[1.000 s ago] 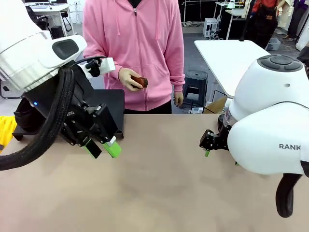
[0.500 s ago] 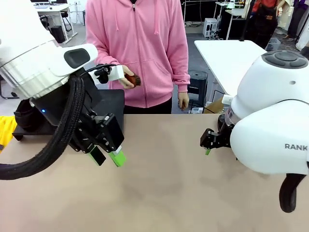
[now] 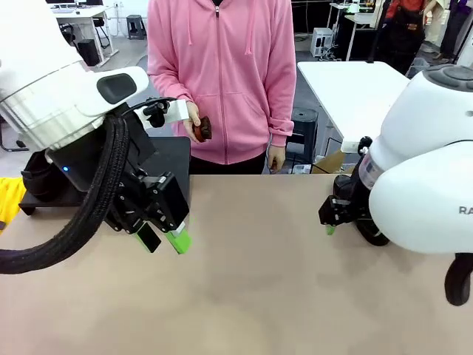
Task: Organize the shoes by placing them on the stand.
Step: Pick up one Shoe and place it in the middle of the table.
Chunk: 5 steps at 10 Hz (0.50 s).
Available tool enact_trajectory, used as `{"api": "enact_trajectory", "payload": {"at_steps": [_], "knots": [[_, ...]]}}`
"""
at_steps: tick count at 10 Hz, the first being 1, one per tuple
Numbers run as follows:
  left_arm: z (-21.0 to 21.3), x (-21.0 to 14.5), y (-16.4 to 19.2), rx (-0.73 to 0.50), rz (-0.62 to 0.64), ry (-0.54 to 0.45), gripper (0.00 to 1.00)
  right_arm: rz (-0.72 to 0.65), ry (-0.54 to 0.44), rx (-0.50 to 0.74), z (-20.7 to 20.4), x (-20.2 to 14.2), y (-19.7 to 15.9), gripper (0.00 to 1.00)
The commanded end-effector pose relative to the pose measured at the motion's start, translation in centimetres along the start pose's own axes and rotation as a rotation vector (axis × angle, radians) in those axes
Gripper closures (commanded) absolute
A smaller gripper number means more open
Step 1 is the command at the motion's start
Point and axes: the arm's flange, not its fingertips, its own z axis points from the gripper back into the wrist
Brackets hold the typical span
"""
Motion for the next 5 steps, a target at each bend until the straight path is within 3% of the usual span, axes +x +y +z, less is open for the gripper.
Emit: {"api": "enact_trajectory", "payload": {"at_steps": [1,2,3,5], "knots": [[0.2,-0.2,-0.1,-0.018,0.004,0.003,0.43,0.2,-0.021,0.03,0.0,0.5,-3.3,0.0],[0.2,-0.2,-0.1,-0.018,0.004,0.003,0.43,0.268,-0.039,0.031,-0.2,0.8,-4.3,0.0],[0.2,-0.2,-0.1,-0.018,0.004,0.003,0.43,0.096,-0.002,0.004,0.1,0.6,-1.5,0.0],[0.2,-0.2,-0.1,-0.018,0.004,0.003,0.43,0.096,-0.002,0.004,0.1,0.6,-1.5,0.0]]}}
